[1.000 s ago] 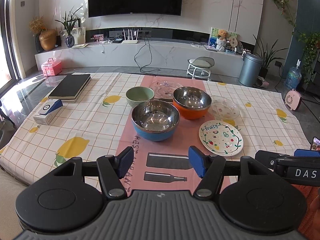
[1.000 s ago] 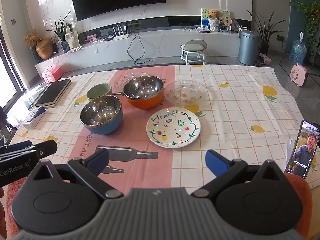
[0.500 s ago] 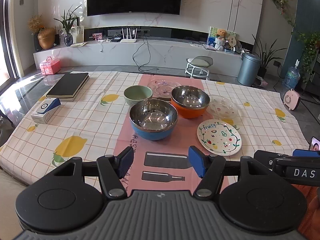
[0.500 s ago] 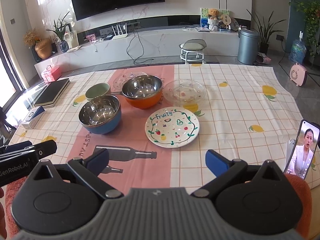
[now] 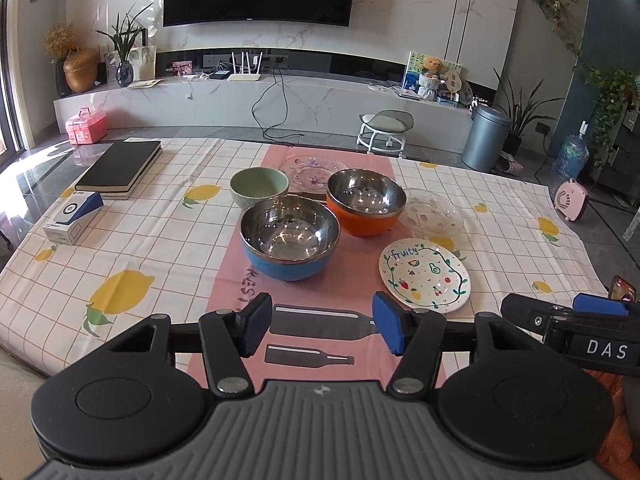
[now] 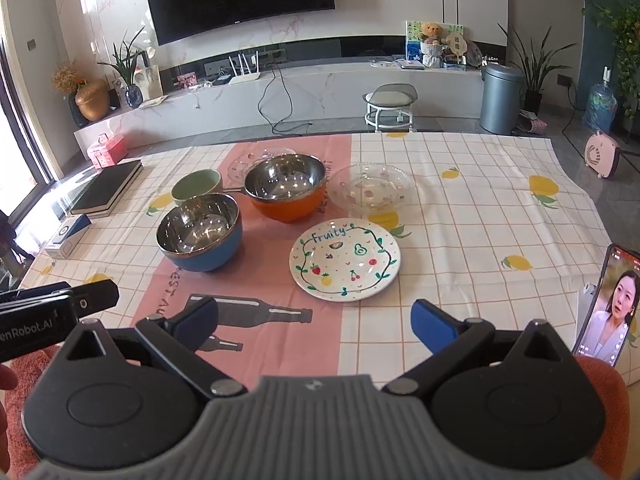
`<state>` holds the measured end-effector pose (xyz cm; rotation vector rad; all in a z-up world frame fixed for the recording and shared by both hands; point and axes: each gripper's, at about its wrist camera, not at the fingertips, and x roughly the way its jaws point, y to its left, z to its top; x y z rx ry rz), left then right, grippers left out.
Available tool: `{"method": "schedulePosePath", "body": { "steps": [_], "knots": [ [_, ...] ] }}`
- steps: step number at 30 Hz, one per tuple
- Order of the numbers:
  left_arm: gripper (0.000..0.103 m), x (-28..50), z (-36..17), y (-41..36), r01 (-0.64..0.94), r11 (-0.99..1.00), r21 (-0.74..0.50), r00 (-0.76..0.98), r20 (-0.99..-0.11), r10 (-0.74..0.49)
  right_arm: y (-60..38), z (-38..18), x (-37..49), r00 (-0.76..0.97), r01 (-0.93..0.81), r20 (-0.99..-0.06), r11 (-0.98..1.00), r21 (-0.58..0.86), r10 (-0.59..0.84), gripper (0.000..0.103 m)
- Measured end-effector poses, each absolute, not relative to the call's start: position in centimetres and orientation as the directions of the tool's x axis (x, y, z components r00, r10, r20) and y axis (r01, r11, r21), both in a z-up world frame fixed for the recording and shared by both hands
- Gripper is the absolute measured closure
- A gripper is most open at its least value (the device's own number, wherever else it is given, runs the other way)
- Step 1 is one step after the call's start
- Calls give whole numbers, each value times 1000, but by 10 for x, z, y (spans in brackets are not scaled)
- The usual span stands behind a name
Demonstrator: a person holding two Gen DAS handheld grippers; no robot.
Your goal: Organize plates and bowls
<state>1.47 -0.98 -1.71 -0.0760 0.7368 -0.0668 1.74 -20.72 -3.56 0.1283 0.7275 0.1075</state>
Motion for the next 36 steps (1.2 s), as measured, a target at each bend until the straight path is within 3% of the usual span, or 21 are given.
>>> {"method": "schedulePosePath", "body": {
  "steps": [6, 8, 10, 12, 19, 26, 36],
  "knots": [
    [35, 32, -22, -7, 45, 985, -164, 729, -669, -145, -214, -46, 30, 769, -55, -626, 989, 138, 130, 7],
    [41, 41, -24, -4, 46, 981, -190, 724, -670, -164, -212, -50, 39, 761, -59, -634, 988, 143, 137, 19],
    [49, 52, -27, 1, 45, 977, -207, 712, -680, -177, -208, -54, 49, 748, -64, -647, 987, 149, 146, 20],
    [55, 63, -32, 8, 39, 971, -234, 693, -695, -195, -201, -58, 61, 728, -74, -666, 984, 161, 164, 28],
    [70, 105, -38, 48, -41, 962, -270, 685, -708, -169, -175, -72, 110, 672, -61, -713, 974, 216, 201, 32],
    [69, 143, -45, 79, -118, 974, -193, 702, -710, -56, -147, -83, 165, 616, -34, -759, 970, 241, 211, 33],
    [68, 201, -78, 99, -128, 964, -231, 593, -797, -112, -113, -99, 235, 553, -16, -795, 957, 288, 249, 33]
  ]
}}
